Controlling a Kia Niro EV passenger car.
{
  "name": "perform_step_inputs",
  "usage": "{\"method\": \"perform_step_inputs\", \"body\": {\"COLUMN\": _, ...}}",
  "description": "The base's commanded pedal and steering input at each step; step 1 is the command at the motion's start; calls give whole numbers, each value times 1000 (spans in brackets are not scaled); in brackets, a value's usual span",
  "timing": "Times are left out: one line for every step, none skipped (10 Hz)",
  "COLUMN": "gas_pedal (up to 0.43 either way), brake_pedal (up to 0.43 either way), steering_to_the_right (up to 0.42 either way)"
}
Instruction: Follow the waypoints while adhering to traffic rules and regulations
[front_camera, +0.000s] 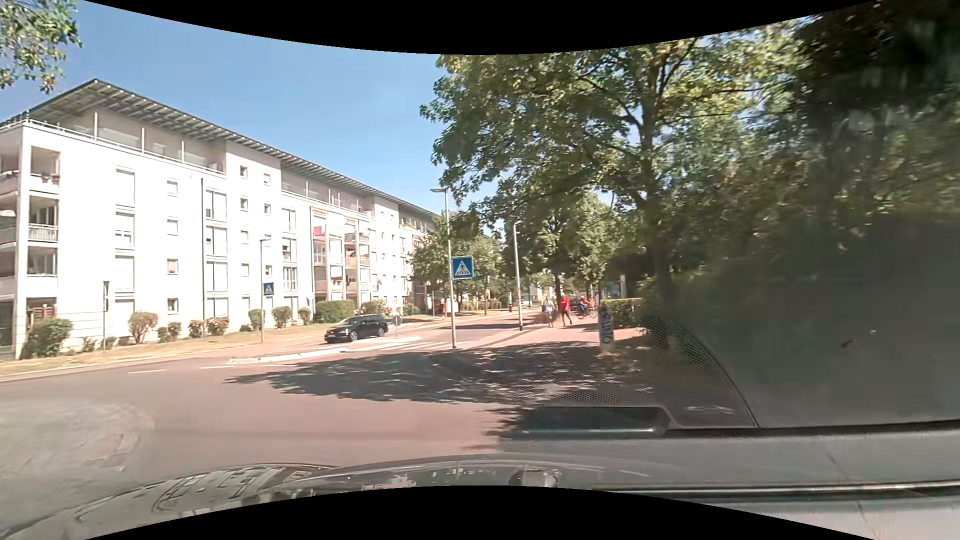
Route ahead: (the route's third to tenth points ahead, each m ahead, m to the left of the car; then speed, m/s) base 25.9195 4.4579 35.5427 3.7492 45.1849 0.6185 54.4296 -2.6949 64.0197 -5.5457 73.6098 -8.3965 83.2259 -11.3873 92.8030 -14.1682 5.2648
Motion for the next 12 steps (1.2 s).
{"method": "perform_step_inputs", "body": {"gas_pedal": 0, "brake_pedal": 43, "steering_to_the_right": -272}}
{"method": "perform_step_inputs", "body": {"gas_pedal": 0, "brake_pedal": 73, "steering_to_the_right": -265}}
{"method": "perform_step_inputs", "body": {"gas_pedal": 0, "brake_pedal": 104, "steering_to_the_right": -258}}
{"method": "perform_step_inputs", "body": {"gas_pedal": 0, "brake_pedal": 122, "steering_to_the_right": -252}}
{"method": "perform_step_inputs", "body": {"gas_pedal": 0, "brake_pedal": 128, "steering_to_the_right": -250}}
{"method": "perform_step_inputs", "body": {"gas_pedal": 0, "brake_pedal": 134, "steering_to_the_right": -246}}
{"method": "perform_step_inputs", "body": {"gas_pedal": 0, "brake_pedal": 140, "steering_to_the_right": -240}}
{"method": "perform_step_inputs", "body": {"gas_pedal": 0, "brake_pedal": 146, "steering_to_the_right": -231}}
{"method": "perform_step_inputs", "body": {"gas_pedal": 0, "brake_pedal": 159, "steering_to_the_right": -224}}
{"method": "perform_step_inputs", "body": {"gas_pedal": 0, "brake_pedal": 165, "steering_to_the_right": -210}}
{"method": "perform_step_inputs", "body": {"gas_pedal": 0, "brake_pedal": 177, "steering_to_the_right": -198}}
{"method": "perform_step_inputs", "body": {"gas_pedal": 0, "brake_pedal": 177, "steering_to_the_right": -187}}
